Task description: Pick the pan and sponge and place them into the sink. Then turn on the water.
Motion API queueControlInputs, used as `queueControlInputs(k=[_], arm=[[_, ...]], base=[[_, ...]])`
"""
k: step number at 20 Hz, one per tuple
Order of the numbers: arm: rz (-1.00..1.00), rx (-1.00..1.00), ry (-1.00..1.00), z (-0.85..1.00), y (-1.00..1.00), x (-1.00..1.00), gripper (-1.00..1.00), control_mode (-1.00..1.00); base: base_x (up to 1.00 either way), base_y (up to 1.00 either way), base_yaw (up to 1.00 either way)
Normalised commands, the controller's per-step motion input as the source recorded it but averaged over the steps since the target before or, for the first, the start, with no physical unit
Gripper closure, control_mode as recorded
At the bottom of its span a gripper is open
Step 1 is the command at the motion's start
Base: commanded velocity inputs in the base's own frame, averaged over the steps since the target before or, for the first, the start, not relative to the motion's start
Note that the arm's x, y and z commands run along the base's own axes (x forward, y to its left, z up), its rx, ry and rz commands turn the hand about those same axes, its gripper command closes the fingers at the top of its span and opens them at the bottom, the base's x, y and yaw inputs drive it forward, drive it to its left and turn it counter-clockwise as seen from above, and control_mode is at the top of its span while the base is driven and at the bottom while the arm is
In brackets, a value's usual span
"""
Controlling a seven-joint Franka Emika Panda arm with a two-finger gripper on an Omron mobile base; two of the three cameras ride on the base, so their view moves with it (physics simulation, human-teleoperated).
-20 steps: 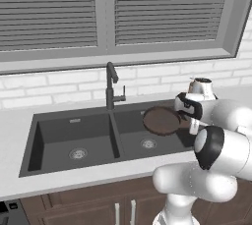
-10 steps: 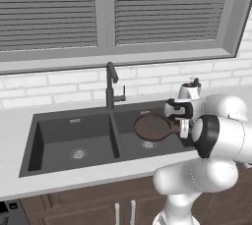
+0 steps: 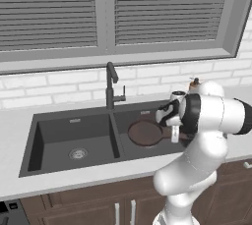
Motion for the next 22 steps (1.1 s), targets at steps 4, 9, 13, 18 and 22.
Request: queueControlInputs(k=[4,9,13,18,22], arm=[[0.02,0.02,-0.03,-0.55,0.08,0.10,1.00,-1.00],[0.01,0.06,-0.13,-0.57,0.01,0.13,1.00,-1.00],[0.00,0.06,-0.01,-0.42,0.00,0.25,1.00,-1.00],[0.00,0.02,0.01,-0.29,0.07,0.34,1.00,-1.00],[0.00,0.00,0.06,-0.19,0.06,0.40,1.00,-1.00]], base=[[0.00,0.00,0.00],[0.00,0.00,0.00],[0.00,0.00,0.00],[0.00,0.00,0.00],[0.00,0.00,0.00]])
